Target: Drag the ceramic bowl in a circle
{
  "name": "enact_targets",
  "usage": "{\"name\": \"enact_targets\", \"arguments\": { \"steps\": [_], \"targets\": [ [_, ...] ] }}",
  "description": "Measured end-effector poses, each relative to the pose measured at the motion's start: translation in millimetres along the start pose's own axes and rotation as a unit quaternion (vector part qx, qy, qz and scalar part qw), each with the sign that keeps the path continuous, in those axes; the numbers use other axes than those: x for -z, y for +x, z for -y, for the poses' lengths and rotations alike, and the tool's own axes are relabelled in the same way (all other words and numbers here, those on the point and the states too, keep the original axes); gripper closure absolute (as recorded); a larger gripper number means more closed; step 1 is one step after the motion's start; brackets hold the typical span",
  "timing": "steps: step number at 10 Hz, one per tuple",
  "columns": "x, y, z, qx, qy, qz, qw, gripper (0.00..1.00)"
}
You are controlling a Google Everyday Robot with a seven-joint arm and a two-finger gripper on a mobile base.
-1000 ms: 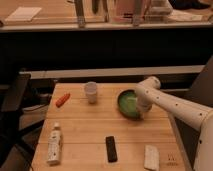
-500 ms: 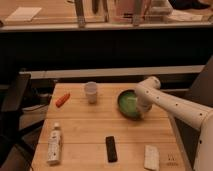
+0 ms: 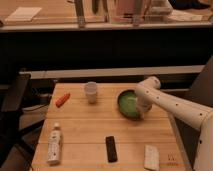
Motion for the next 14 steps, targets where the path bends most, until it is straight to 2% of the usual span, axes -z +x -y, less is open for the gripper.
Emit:
{"name": "enact_targets", "arguments": {
  "steps": [11, 13, 14],
  "targets": [
    [0.5, -1.0, -0.5, 0.001, 0.0, 0.0, 1.0, 0.99],
    [4.0, -13.7, -3.9, 0.017, 0.006, 0.0, 0.9998, 0.99],
    [6.5, -27.2, -6.6, 0.03, 0.008, 0.001, 0.9995, 0.99]
  ]
}}
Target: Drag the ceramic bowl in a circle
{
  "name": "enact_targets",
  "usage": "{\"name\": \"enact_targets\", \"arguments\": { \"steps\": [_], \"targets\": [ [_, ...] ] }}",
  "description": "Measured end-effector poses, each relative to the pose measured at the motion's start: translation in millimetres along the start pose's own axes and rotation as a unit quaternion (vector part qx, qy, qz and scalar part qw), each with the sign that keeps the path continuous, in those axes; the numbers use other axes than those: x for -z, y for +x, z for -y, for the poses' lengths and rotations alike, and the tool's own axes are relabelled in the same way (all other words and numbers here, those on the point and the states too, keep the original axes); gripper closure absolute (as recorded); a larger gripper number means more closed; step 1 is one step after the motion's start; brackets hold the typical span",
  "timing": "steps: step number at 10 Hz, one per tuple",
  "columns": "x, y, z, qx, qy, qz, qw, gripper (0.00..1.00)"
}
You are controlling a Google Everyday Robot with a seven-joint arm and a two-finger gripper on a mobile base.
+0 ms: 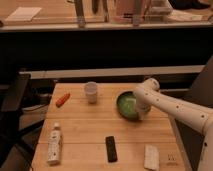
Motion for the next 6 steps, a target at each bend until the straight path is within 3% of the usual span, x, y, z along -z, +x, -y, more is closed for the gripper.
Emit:
{"name": "enact_targets", "arguments": {
  "steps": [3, 6],
  "targets": [
    [1.8, -8.5, 0.9, 0.015, 0.004, -0.001, 0.9999, 0.99],
    [5.0, -31.0, -10.6, 0.049, 0.005, 0.002, 0.9988, 0.99]
  ]
}}
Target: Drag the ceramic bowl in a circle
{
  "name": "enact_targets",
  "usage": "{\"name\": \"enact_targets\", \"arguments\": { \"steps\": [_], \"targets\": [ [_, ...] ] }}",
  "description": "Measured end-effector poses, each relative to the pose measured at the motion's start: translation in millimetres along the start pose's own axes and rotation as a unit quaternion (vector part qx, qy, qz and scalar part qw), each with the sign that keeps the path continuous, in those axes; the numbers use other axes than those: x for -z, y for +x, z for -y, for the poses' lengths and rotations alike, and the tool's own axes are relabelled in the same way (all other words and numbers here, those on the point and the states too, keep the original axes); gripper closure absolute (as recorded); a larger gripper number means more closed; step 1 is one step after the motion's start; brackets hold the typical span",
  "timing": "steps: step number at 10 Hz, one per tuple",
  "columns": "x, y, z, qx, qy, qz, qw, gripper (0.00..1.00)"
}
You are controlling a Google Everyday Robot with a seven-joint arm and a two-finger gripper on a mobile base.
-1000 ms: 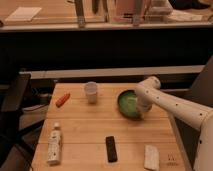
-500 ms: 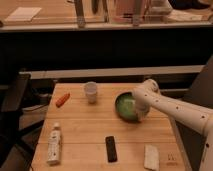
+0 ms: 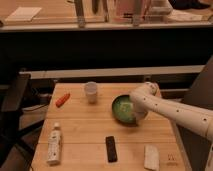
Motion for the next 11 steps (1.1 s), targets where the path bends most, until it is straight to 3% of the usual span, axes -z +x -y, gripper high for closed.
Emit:
{"name": "enact_targets", "arguments": {
  "steps": [4, 7, 11],
  "targets": [
    [2.6, -14.0, 15.7, 0.024, 0.006, -0.001, 0.9997, 0.99],
    [5.6, -38.9, 7.3, 0.044, 0.008, 0.002, 0.999, 0.99],
    [8.0, -46.0, 17.1, 0.07, 0.014, -0.001, 0.9975, 0.99]
  ]
}}
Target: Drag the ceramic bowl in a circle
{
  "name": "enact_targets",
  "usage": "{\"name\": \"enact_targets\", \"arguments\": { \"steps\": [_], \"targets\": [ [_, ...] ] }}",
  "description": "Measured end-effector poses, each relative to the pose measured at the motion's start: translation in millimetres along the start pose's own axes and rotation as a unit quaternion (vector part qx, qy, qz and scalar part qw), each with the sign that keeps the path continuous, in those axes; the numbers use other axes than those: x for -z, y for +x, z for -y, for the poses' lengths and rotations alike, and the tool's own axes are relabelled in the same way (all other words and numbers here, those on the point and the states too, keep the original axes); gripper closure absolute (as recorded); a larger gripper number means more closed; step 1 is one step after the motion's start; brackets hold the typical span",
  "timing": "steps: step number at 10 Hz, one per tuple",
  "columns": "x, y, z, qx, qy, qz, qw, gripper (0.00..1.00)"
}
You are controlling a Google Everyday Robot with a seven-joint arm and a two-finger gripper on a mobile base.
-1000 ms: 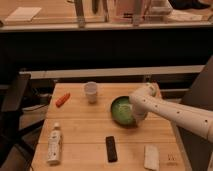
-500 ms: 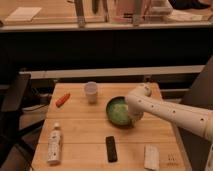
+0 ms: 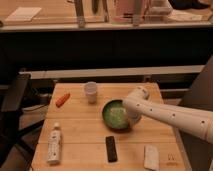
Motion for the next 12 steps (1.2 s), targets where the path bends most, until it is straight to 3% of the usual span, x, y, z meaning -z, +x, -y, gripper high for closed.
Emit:
{"name": "enact_targets", "arguments": {
  "steps": [2, 5, 9, 12],
  "targets": [
    [1.2, -4.7, 6.2, 0.01, 0.002, -0.001, 0.9999, 0.99],
    [6.9, -31.0, 6.0, 0.032, 0.005, -0.001, 0.9995, 0.99],
    [12.1, -50.9, 30.2, 0.063, 0.011, -0.006, 0.9979, 0.99],
    [17.9, -76.8, 33.1, 0.089, 0.012, -0.01, 0.996, 0.99]
  ]
}}
